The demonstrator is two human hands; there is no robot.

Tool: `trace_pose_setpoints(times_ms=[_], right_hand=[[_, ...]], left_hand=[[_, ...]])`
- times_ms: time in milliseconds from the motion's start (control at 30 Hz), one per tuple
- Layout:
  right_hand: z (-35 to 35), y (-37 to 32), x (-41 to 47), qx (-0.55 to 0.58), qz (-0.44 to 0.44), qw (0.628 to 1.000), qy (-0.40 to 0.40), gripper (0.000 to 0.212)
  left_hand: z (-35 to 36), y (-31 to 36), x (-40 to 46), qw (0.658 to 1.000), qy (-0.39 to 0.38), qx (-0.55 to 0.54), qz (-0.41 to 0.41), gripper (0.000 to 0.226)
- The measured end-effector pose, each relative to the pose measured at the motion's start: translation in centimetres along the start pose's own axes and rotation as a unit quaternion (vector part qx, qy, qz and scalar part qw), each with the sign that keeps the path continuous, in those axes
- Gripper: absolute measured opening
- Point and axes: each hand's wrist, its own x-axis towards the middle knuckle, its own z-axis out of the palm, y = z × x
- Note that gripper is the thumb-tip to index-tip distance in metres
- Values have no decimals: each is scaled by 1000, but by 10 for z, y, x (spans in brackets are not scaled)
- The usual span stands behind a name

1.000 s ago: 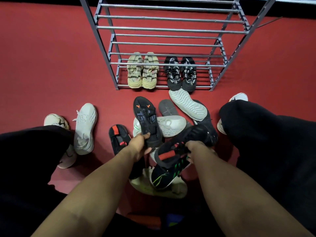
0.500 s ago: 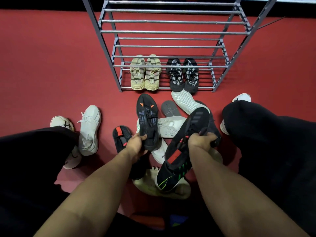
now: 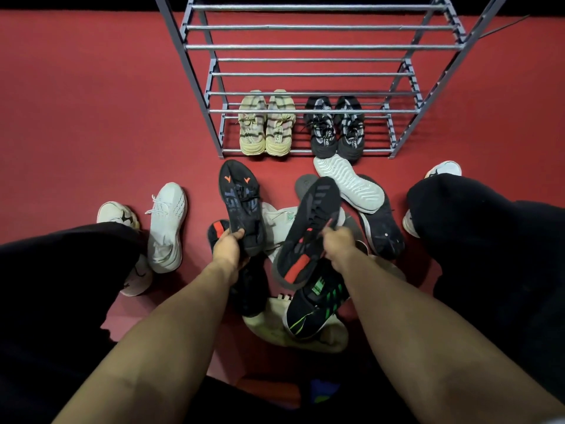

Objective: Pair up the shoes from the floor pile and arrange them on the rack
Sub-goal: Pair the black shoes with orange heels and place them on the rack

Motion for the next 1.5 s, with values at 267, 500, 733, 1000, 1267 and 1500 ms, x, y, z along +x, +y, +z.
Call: trace_pose_setpoints(times_ms=[267,500,733,1000,1267,1500], right_hand=[[28,4,-21,-68,-39,997,-26,28],[-8,19,39,23,-11,992,122,51],[3,10,14,55,-14,994,89,35],[-14,-11,-11,105,-39,988,106,20],[-3,-28,-31,143,-29,989,24,26],[-7,-23,-25,105,-36,993,40,26]], left_hand=[[2,14,-6,998,-46,12,32,14],[-24,39,13,940,12,330,89,45],[-54,4,22,930,86,351,-62,56],[-19,-24,2,957,79,277,-45,60],[-30,-16,9,975,82,187,-89,34],[-33,22,-1,988,74,135,-32,24]])
